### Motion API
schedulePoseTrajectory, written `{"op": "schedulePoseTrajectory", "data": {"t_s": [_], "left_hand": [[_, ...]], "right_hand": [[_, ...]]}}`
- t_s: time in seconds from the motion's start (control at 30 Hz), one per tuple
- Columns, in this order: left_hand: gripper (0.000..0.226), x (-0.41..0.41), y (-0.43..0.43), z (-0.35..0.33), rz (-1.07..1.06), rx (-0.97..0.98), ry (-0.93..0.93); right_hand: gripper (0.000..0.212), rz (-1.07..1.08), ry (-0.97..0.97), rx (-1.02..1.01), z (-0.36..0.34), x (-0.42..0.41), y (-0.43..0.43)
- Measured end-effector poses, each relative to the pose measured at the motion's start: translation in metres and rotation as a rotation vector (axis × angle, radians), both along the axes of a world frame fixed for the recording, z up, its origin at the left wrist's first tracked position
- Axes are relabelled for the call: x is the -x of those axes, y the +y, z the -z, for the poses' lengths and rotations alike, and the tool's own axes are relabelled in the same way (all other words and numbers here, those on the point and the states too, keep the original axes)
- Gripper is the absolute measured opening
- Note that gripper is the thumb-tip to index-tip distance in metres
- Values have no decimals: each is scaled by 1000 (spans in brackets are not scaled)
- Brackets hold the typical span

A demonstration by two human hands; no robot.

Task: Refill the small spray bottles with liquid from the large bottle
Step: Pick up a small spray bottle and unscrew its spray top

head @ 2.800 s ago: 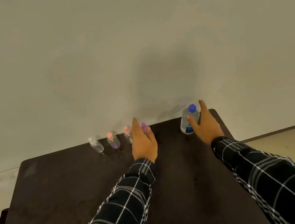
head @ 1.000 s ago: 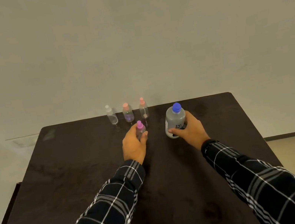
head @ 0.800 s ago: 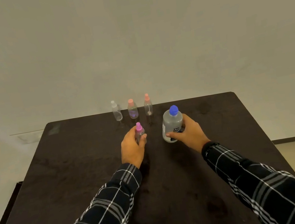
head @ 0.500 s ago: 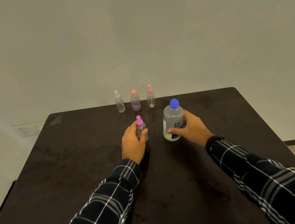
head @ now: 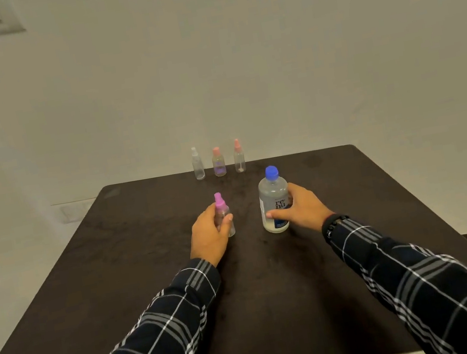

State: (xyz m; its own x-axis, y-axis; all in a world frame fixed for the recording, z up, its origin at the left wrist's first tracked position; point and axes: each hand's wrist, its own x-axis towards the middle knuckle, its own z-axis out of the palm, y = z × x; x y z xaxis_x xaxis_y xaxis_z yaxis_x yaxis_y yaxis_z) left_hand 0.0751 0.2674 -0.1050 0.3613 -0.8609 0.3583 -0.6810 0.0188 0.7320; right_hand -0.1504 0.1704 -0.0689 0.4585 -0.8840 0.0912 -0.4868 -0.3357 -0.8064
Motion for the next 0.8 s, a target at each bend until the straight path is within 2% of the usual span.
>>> {"op": "schedulePoseTrajectory", "data": {"t_s": [0.37, 0.47, 0.57, 0.7, 0.77, 0.8], "left_hand": [[33, -3, 19, 0, 4, -59, 26], [36, -3, 20, 7, -25, -49, 53], [40, -4, 18, 5, -26, -84, 32], [42, -3, 16, 5, -40, -101, 30], [42, -2, 17, 6, -49, -105, 39], [42, -1, 17, 6, -53, -105, 45]], "right_hand": [[67, 36, -25, -76, 3, 16, 9], [74, 46, -38, -99, 8, 15, 12], [88, 84, -162, -87, 17, 17, 23], [94, 128, -297, -63, 26, 17, 39], [88, 193, -308, 10, 28, 15, 48], [78, 247, -325, 105, 28, 14, 53]]}}
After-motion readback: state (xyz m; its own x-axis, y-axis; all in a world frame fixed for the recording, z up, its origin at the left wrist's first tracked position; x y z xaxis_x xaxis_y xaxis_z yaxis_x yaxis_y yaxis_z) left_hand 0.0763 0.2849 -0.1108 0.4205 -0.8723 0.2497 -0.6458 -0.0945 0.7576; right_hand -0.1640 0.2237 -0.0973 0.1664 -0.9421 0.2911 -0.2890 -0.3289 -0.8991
